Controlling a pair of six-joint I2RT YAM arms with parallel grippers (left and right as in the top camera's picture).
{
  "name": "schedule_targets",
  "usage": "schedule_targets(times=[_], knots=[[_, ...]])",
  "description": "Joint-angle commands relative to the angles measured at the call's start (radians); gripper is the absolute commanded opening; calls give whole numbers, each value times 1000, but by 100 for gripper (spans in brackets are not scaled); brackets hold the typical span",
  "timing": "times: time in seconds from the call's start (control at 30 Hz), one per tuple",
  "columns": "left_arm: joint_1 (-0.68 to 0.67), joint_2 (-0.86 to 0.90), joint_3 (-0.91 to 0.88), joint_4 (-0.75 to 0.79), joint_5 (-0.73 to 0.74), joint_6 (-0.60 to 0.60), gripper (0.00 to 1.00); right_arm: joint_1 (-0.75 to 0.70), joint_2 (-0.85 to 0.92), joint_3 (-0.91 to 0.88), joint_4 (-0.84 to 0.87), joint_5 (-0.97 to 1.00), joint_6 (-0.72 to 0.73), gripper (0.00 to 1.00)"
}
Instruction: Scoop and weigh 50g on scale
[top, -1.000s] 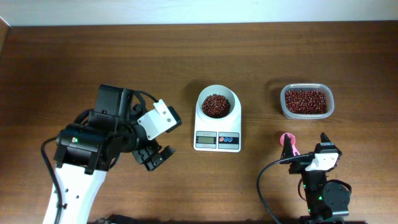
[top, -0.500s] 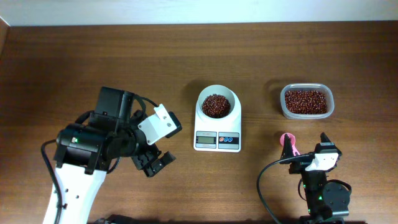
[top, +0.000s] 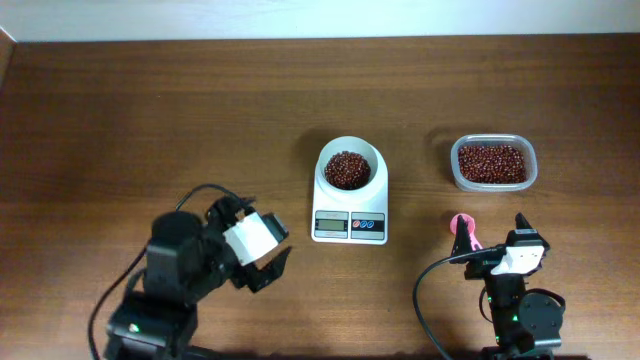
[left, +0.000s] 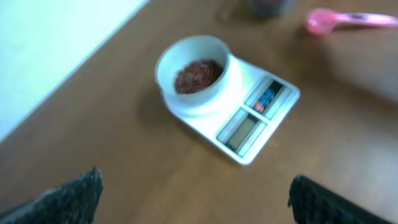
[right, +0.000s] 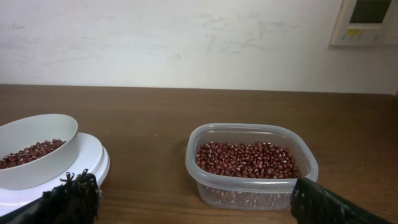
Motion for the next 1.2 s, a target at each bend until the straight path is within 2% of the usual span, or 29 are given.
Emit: schedule_targets(times=[0.0, 0.13, 0.2, 0.3, 0.5, 0.63, 0.77, 0.93, 1.17], knots=[[38, -144, -195, 206, -1, -157, 99, 10, -8, -5, -10, -2, 4, 99], [144, -336, -299, 251, -1, -357, 99, 10, -8, -5, -10, -2, 4, 99], [169, -431, -317, 243, -6, -388, 99, 10, -8, -5, -10, -2, 4, 99], [172, -511, -344, 249, -89, -422, 99, 10, -8, -5, -10, -2, 4, 99], [184, -673, -429, 265, -103, -448, 99, 10, -8, -5, -10, -2, 4, 99], [187, -673, -472, 328, -123, -448, 99, 10, -8, -5, -10, -2, 4, 99], [187, -674, -513, 394, -209, -560, 99, 10, -8, -5, -10, -2, 4, 99], [187, -674, -666, 601, -234, -560, 99, 10, -8, -5, -10, -2, 4, 99], [185, -674, -672, 534, -326, -560, 99, 10, -8, -5, -10, -2, 4, 99]])
